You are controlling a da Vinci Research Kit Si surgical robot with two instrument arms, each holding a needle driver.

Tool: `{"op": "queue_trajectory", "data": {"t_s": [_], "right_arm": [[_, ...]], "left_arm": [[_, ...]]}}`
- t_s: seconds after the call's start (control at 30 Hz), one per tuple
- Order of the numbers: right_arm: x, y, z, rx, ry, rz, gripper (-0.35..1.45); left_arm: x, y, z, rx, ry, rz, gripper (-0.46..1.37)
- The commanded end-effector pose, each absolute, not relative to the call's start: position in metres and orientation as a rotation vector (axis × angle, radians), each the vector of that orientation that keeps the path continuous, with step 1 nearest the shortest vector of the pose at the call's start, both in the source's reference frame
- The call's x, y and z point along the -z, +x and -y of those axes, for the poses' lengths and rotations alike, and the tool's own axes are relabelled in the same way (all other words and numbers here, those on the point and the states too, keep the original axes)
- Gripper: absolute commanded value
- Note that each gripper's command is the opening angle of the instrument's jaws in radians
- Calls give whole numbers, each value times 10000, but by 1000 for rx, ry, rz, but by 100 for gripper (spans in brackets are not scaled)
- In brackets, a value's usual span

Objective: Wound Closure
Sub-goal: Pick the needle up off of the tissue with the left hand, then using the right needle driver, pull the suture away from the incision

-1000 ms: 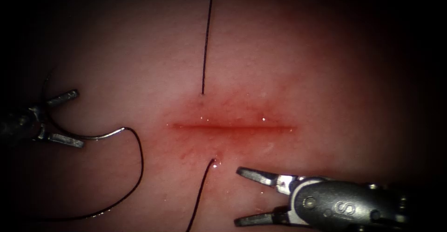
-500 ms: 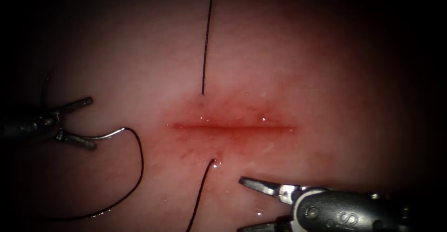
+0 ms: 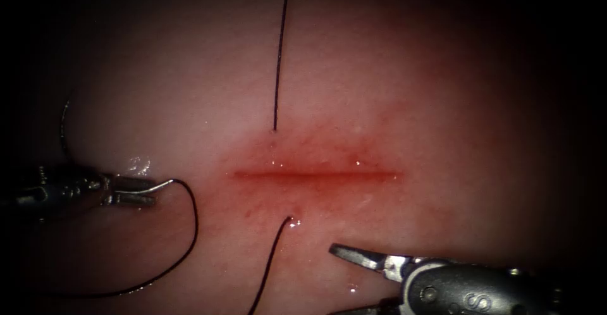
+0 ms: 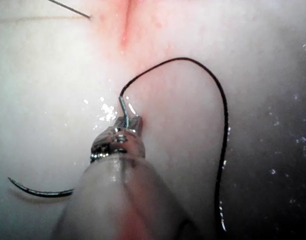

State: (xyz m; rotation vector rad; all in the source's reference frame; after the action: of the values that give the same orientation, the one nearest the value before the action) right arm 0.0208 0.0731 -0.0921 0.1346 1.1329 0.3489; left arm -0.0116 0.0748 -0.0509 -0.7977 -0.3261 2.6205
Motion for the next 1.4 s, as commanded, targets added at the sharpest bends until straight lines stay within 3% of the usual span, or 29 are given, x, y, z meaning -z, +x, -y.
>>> {"op": "queue_trajectory", "data": {"t_s": [0.03, 0.33, 0.5, 0.87, 0.93, 1.0, 1.07, 1.1, 1.23, 1.3, 1.4], "right_arm": [[919, 209, -732, -351, 132, -1131, 84], [892, 228, -747, -365, 94, -1113, 87], [871, 242, -761, -374, 69, -1092, 92], [839, 289, -759, -338, 89, -1090, 81], [835, 295, -756, -325, 94, -1090, 67], [833, 296, -755, -319, 96, -1090, 40], [832, 293, -754, -314, 97, -1092, -1], [833, 290, -754, -313, 99, -1093, -5], [837, 279, -756, -314, 99, -1085, 13], [838, 277, -758, -319, 93, -1082, 41], [838, 275, -759, -323, 88, -1080, 42]], "left_arm": [[515, -111, -753, -2600, -828, 343, -35], [606, -83, -794, -2475, -1062, 123, -35], [676, -73, -807, -2383, -1218, 114, -35], [758, -66, -836, -2307, -1356, 54, -35], [757, -72, -839, -2299, -1375, 60, -35], [755, -75, -839, -2294, -1385, 56, -35], [752, -78, -840, -2286, -1393, 45, -35], [750, -78, -841, -2284, -1394, 41, -35], [743, -79, -844, -2271, -1407, 9, -35], [741, -81, -843, -2272, -1406, 5, -35], [739, -84, -841, -2273, -1404, 0, -35]]}}
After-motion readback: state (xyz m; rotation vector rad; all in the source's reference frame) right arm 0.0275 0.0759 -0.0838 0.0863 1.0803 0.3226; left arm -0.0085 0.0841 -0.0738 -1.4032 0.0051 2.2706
